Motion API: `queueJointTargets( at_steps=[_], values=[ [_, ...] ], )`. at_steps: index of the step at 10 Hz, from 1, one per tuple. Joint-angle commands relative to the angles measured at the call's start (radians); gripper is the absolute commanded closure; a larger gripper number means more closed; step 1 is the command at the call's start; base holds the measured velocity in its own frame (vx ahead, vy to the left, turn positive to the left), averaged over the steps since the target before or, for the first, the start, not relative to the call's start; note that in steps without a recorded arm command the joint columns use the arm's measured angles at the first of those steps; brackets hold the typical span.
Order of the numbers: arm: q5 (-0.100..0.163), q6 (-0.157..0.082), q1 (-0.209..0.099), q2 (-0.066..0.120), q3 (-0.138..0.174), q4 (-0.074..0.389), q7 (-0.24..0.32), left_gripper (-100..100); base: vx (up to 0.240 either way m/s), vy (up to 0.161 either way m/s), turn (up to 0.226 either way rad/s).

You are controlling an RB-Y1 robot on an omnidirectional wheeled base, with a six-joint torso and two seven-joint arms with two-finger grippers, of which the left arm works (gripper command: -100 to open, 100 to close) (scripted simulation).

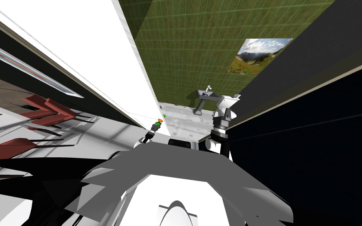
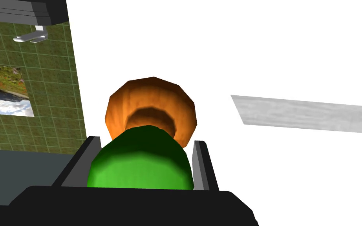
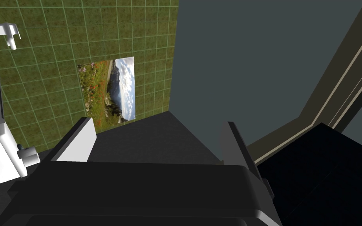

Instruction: Pull the door open

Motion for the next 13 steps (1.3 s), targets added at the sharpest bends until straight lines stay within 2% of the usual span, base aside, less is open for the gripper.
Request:
queueJointTargets(
  at_steps=[1, 3, 8, 9, 13],
  values=[
    [0.003, 0.0, 0.0, 0.0, -0.005, -0.002, 0.036, 100, -0.011, 0.006, 0.0],
    [0.007, 0.0, -0.001, 0.0, -0.01, -0.001, 0.071, 100, -0.012, 0.006, 0.001],
    [0.025, 0.0, -0.008, 0.003, -0.034, 0.002, 0.215, 100, -0.023, 0.006, 0.005],
    [0.025, 0.0, -0.008, 0.003, -0.034, 0.002, 0.223, 100, -0.017, 0.005, 0.004],
    [0.04, -0.001, -0.013, 0.005, -0.054, 0.004, 0.33, 100, -0.02, 0.008, 0.004]
  ],
)
